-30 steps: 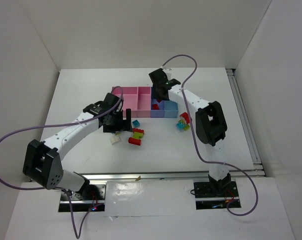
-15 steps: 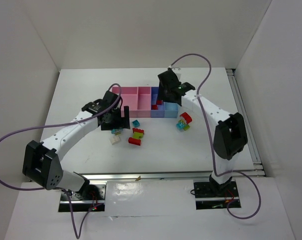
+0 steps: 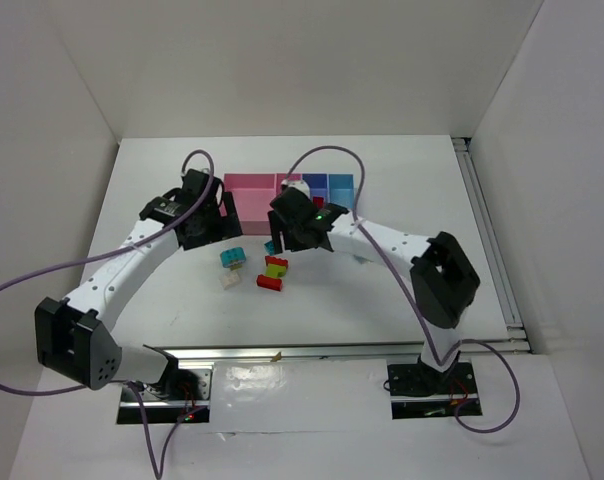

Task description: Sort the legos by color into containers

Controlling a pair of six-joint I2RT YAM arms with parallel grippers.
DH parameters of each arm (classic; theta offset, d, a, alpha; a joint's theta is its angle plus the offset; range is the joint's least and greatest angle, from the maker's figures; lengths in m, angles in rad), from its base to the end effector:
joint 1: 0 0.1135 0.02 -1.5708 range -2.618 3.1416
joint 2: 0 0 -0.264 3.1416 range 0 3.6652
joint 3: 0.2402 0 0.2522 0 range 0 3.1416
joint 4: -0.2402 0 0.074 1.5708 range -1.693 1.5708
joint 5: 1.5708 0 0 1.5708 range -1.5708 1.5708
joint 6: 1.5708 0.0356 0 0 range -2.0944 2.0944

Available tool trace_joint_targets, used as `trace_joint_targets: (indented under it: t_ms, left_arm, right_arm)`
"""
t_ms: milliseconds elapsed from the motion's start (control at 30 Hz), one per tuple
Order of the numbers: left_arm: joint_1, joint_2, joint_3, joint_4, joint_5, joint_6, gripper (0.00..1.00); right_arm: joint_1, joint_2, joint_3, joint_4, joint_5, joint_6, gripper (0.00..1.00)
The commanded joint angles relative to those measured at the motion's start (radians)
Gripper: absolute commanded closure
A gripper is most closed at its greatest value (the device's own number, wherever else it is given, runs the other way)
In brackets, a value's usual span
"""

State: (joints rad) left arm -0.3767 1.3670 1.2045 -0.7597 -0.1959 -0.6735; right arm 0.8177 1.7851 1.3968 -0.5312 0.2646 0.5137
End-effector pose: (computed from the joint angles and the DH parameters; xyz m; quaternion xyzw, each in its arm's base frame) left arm 0.2665 -0.0980 0.3048 -0.1703 0.9284 -0.0788 0.3209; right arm 0.2744 0.2791 0.2481 -0.1005 0.9347 0.0976 0.3266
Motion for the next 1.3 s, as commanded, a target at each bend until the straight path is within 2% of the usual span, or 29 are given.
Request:
trace_joint_targets:
  t_ms: [0,133,300,533,867,1000,1067,1133,1267]
  left_arm:
    - [0.039,-0.06,0.055,-0.024,-0.057,-0.032,0.01]
    - [0.067,-0.06,0.064,-0.024,-0.057,-0.032,0.01]
    - [0.11,-0.092,0.055,-0.033,-0.057,-0.051,0.01]
    - [0.148,-0.083,0.046,-0.033,-0.048,-0.051,0.01]
    - [0.157,-0.074,0.046,-0.033,-0.039,-0.041,0.01]
    - [0.157,-0.065,0.046,-0.033,-0.039,-0.041,0.01]
    - [0.157,-0.065,0.046,-0.024,-0.039,-0.041,0.01]
    - [0.157,-0.065,0.055,-0.024,-0.048,-0.032,0.01]
    - [0.167,-0.056,0.064,-0.024,-0.048,-0.032,0.01]
  right_arm:
    - [0.034,0.104,0.1,0.085,-0.01,-0.064,0.21]
    - [0.052,0.229,0.218,0.06,-0.021,-0.135,0.13]
    - [0.052,0.338,0.315,0.046,-0.03,-0.159,0.13]
    - [0.052,0.405,0.352,0.036,-0.03,-0.181,0.15]
    - [0.034,0.434,0.341,0.045,-0.048,-0.181,0.35]
    - [0.034,0.435,0.341,0.045,-0.048,-0.181,0.38]
    - [0.034,0.435,0.341,0.045,-0.048,-0.181,0.45]
    - [0.034,0.435,0.341,0.054,-0.048,-0.181,0.55]
    - [0.034,0.378,0.36,0.054,-0.016,-0.181,0.61]
